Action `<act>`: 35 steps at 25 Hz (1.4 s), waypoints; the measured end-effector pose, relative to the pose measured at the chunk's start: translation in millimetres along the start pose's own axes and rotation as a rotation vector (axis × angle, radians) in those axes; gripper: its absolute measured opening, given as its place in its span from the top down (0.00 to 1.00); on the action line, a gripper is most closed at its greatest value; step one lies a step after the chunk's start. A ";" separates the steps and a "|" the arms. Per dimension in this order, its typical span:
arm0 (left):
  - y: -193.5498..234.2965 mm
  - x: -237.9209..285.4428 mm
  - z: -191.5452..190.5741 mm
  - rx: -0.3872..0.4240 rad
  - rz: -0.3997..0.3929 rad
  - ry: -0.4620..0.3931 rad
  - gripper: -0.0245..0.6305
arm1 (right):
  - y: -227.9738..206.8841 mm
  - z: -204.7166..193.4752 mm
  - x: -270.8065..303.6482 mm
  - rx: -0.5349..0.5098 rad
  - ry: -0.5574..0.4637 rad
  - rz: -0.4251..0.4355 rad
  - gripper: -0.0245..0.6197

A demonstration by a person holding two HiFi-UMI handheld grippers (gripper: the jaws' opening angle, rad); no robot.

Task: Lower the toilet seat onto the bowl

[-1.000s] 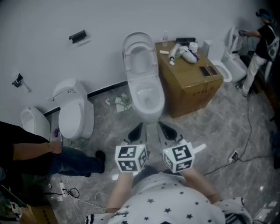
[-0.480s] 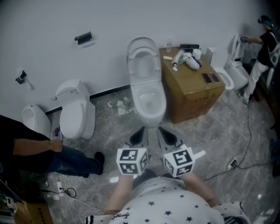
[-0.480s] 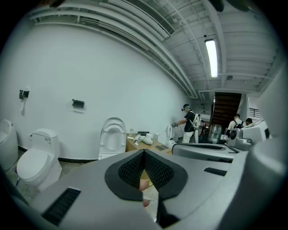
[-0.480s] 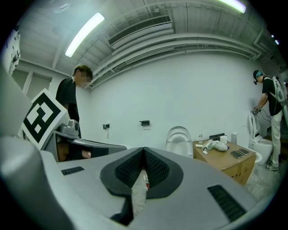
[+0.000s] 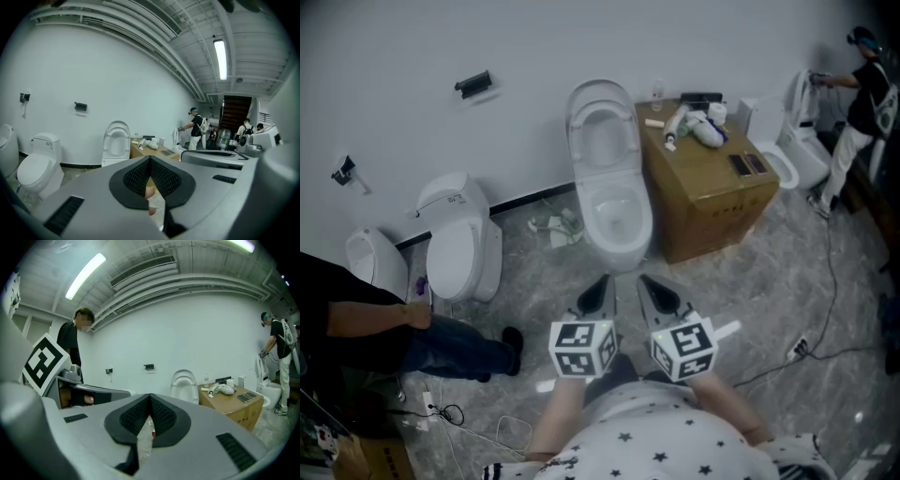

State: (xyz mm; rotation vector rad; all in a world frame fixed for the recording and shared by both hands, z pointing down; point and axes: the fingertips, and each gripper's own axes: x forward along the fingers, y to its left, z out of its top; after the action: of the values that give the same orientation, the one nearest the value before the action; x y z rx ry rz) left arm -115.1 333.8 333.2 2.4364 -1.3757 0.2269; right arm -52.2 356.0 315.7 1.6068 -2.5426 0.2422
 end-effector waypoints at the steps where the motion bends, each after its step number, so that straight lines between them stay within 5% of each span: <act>1: -0.6 1.6 -0.2 -0.001 -0.001 0.003 0.97 | -2.0 -0.2 0.1 0.005 0.001 -0.001 0.95; 15: 16.9 53.5 11.6 -0.018 -0.009 0.020 0.97 | -38.2 1.2 35.0 0.033 0.018 -0.016 0.95; 35: 103.4 184.1 69.1 -0.042 -0.006 0.047 0.97 | -106.5 37.9 189.1 0.031 0.021 0.007 0.95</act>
State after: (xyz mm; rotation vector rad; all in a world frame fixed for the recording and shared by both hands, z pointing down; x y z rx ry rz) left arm -109.2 112.1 345.0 2.3846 -1.3400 0.2498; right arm -37.5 136.3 321.8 1.5980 -2.5413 0.2985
